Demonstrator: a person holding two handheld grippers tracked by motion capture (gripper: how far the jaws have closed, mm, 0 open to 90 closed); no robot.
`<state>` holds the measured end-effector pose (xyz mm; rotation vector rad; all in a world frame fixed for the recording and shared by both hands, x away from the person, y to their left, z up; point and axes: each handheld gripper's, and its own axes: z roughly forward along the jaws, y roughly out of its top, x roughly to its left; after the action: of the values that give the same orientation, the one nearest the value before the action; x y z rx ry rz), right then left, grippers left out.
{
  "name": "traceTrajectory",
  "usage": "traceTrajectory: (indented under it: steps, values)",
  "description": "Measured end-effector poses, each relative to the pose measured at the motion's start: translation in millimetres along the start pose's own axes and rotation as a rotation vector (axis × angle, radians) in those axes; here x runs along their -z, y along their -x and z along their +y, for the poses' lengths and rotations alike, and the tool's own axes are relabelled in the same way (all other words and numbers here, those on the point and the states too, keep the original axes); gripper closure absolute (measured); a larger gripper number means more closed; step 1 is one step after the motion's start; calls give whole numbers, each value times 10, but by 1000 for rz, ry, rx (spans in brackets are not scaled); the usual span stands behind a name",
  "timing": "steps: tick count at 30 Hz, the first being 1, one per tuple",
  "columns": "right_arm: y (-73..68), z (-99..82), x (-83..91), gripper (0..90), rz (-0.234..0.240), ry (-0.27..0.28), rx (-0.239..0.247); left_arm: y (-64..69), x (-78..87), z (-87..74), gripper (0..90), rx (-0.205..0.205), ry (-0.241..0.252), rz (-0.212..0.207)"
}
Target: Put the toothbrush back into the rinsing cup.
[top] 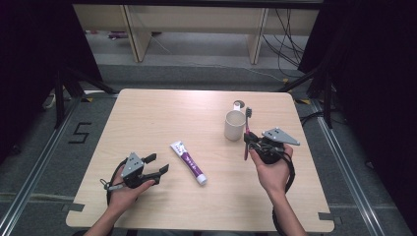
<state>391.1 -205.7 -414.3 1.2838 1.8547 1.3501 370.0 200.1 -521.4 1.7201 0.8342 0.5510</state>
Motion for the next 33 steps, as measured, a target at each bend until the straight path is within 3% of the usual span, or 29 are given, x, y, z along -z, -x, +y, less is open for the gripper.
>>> traceTrajectory:
  steps: [7, 8, 9, 14, 21, 22, 26, 33]
  values:
    - [11, 57, -61, 792, -3, 50, 16, -6, -7, -3, 325, 3, 11, -8]
    - [-2, 61, -70, 792, -6, 58, -2, -6, -8, -3, 325, 3, 11, -8]
    - [22, 74, -86, 792, -8, 68, 35, -6, -8, -3, 325, 3, 10, -8]
    - [32, 106, -133, 792, -17, 87, 54, -6, -7, -3, 325, 3, 11, -9]
    - [45, 172, -182, 793, -15, 123, 14, -7, -8, -3, 325, 5, 11, -8]
    - [63, 186, -191, 792, -17, 132, 35, -4, 0, 0, 324, 4, 1, -1]
    - [73, 219, -224, 793, -11, 151, 40, -5, -2, -1, 325, 6, 2, -2]
    - [87, 261, -252, 792, -16, 164, 10, -3, -3, 0, 325, 4, 0, -2]
